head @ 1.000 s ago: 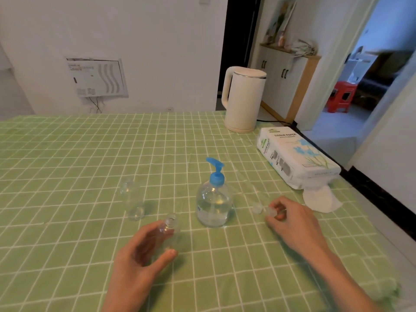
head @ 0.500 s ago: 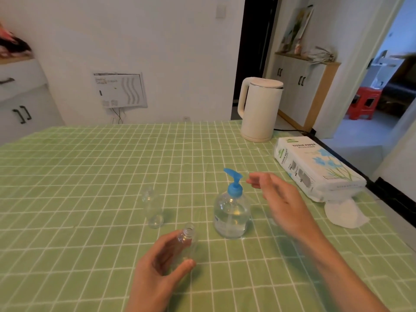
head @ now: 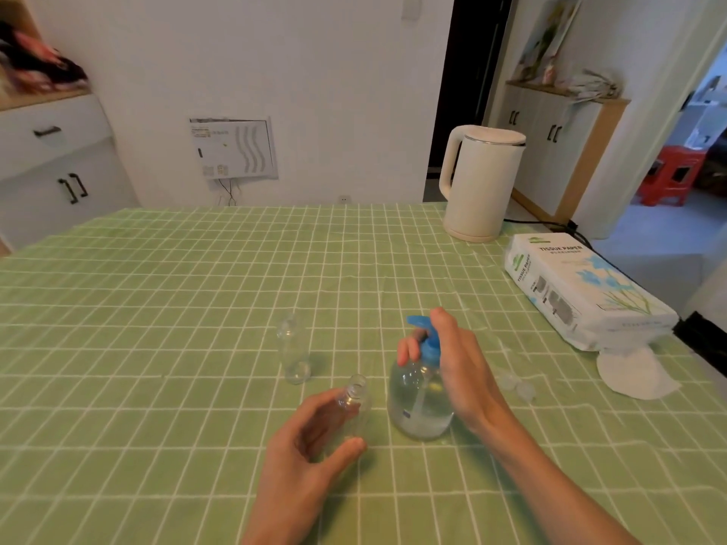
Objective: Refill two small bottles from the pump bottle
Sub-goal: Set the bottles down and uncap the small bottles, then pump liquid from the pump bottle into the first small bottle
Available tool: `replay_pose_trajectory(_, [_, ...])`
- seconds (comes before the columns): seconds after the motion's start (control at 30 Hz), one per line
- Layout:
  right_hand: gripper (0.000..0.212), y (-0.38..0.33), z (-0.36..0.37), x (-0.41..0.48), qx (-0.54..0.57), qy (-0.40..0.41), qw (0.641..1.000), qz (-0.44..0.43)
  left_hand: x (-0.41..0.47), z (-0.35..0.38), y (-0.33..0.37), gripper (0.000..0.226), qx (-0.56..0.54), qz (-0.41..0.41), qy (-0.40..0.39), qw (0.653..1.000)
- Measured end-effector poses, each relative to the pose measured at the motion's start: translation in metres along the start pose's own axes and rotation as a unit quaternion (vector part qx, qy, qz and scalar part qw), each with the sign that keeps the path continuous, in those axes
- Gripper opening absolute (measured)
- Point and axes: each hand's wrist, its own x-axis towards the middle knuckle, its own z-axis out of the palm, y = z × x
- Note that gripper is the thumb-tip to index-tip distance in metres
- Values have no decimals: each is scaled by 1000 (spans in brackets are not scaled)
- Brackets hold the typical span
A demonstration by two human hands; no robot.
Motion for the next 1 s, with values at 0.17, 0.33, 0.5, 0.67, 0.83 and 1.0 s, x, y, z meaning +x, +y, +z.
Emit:
replay_pose_trajectory(0.17, [70,-2,-7,-9,-28,-28,999,19,4,2,4,59,-3,2,-6,1000])
replay_pose_trajectory(0.33, [77,-30,-20,22,-53,41,996,57,26,3,27,60,45,53,-7,998])
replay_pose_trajectory(0.5, [64,-53,-9,43,-191,72,977,55,46,4,45,52,150,96,-14,984])
replay_pose_trajectory(0.67, [62,-54,2,42,-293,61,953,55,49,6,51,54,184,111,-13,977])
replay_pose_trajectory(0.83, [56,-50,1,44,-318,59,945,53,52,5,55,54,200,114,-18,973])
replay_pose_trajectory(1.0, [49,-46,-2,50,-292,2,954,70,54,6,58,52,206,116,-20,971])
